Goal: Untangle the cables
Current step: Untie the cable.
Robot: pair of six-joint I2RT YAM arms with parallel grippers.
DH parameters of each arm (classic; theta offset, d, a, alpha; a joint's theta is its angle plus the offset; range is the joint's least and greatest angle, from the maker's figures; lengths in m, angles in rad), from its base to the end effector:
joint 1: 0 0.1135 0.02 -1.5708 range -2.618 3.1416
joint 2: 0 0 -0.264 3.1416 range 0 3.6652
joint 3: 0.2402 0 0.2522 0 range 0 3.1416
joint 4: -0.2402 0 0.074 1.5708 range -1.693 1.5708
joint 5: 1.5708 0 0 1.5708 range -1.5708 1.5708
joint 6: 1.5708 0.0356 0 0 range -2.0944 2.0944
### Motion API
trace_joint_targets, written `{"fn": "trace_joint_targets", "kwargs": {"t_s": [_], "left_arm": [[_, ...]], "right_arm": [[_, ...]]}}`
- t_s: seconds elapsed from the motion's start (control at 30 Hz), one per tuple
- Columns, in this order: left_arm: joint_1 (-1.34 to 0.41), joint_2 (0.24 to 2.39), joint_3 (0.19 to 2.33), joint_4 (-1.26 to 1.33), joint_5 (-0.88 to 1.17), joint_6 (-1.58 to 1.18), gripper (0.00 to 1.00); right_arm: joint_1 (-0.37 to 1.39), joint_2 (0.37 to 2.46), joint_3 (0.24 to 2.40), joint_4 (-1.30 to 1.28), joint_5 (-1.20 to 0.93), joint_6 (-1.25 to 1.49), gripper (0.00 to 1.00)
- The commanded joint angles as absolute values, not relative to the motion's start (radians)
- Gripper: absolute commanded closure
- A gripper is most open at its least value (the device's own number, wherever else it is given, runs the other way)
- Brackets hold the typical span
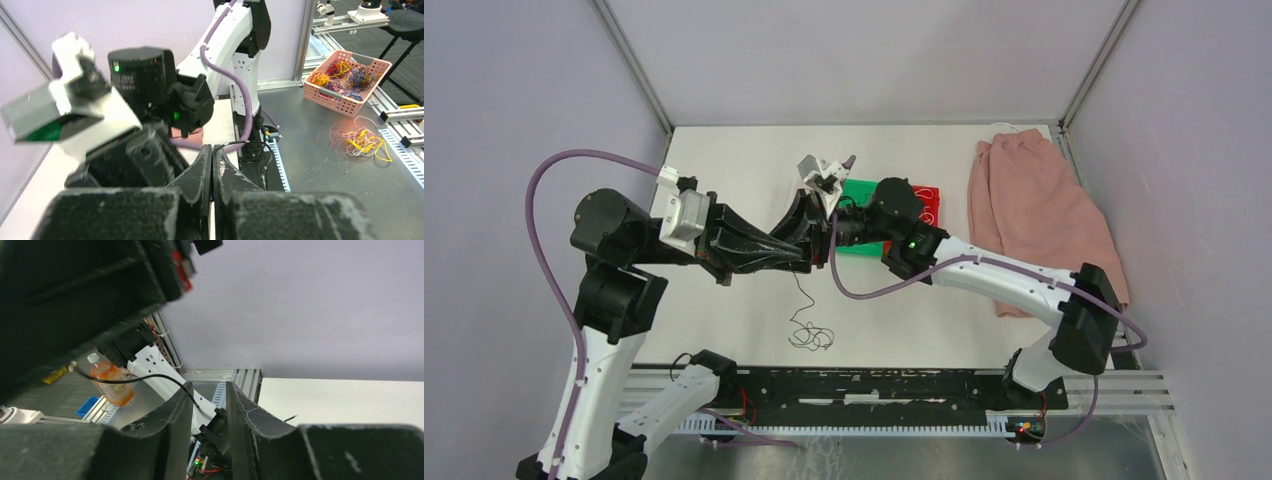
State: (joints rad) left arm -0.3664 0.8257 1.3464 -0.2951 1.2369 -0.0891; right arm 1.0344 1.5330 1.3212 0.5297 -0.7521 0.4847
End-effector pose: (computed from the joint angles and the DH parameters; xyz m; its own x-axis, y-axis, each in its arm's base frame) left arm 0.0880 -0.0698 0.5006 0.1211 -0.0777 -0.9896 0.9918 -0.0310 0.1238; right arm 0.1616 0.3194 0.4157 -0.3057 0.1517 -0.9400 -0.9233 -0.2885 0.2537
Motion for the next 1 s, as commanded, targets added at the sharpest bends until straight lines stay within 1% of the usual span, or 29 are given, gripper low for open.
{"fn": "trace_joint_targets", "kwargs": {"t_s": [0.0,0.17,0.37,0.53,0.73,0.97], "left_arm": [[-0.366,0.838,1.369,-0.248,1.252,-0.138,0.97],[-0.367,0.841,1.381,-0.238,1.253,-0.148,0.97],[-0.365,0.844,1.401,-0.228,1.258,-0.158,0.97],[-0.367,0.861,1.435,-0.212,1.264,-0.168,0.97],[-0.367,0.880,1.474,-0.196,1.271,-0.182,0.97],[-0.367,0.888,1.489,-0.177,1.273,-0.197,0.97]], "right_arm": [[1.043,1.607,1.355,0.700,-0.757,0.623,0.66],[1.042,1.644,1.350,0.699,-0.718,0.643,0.76],[1.041,1.658,1.316,0.652,-0.666,0.609,0.81],[1.021,1.681,1.260,0.660,-0.635,0.626,0.84],[0.983,1.736,1.215,0.743,-0.640,0.717,0.84],[0.974,1.770,1.200,0.714,-0.616,0.716,0.85]]}}
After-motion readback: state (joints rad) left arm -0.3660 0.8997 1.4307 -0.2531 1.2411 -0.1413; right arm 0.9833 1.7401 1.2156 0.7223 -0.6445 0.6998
